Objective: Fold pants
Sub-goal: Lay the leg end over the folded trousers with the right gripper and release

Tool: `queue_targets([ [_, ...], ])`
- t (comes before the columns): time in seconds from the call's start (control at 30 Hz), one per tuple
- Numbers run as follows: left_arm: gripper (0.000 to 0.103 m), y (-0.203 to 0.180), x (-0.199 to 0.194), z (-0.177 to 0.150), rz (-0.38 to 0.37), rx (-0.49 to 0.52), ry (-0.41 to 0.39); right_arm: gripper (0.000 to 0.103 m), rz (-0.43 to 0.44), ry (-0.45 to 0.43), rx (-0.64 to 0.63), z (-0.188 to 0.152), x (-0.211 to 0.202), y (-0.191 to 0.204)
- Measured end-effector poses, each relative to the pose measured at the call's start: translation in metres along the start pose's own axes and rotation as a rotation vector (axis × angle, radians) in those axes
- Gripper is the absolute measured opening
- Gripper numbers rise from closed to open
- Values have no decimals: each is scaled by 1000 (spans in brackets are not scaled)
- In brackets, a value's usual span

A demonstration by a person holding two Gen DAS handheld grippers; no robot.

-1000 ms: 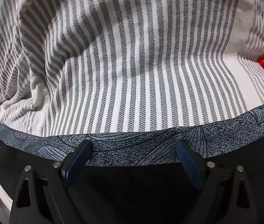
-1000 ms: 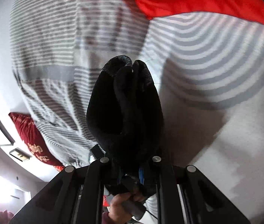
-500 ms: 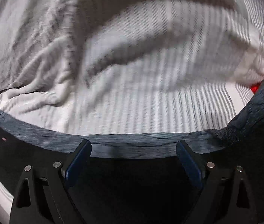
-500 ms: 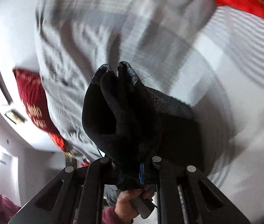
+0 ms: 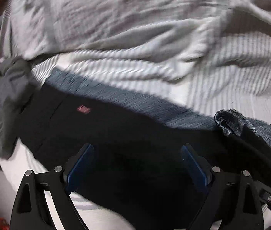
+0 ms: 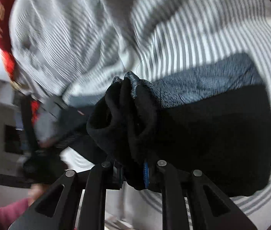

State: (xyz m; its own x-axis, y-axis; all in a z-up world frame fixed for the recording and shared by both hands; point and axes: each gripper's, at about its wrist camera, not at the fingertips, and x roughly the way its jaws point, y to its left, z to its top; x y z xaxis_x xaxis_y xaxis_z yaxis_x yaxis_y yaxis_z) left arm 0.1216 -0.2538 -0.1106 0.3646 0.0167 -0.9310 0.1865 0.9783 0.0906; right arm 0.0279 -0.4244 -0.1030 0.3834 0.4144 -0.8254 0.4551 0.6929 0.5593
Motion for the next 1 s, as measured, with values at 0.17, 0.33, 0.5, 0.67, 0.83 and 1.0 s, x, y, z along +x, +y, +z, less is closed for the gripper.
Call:
queue_targets([
  [0.17,94,34,2,-19,5,-46,37,48,-87,14,-56,1,15,23],
  [0.33,93,56,-10,-24,0,-84,47,82,-51,63,-191,-2,7,73],
  [0.5,93,54,-24,-23,-36,-69,41,82,-63,56,-237,-2,-28,83],
  [0.67,93,14,-38,-21,-166,-9,27,82,-193,17,-83,32,-58,28],
  [0.83,93,-42,-39,-17,-306,92,30,50,-284,32,26,60,-65,-21],
  [1.0,69,-74,-18,-16,-340,151,117,41,-304,86,9,66,-55,-39],
])
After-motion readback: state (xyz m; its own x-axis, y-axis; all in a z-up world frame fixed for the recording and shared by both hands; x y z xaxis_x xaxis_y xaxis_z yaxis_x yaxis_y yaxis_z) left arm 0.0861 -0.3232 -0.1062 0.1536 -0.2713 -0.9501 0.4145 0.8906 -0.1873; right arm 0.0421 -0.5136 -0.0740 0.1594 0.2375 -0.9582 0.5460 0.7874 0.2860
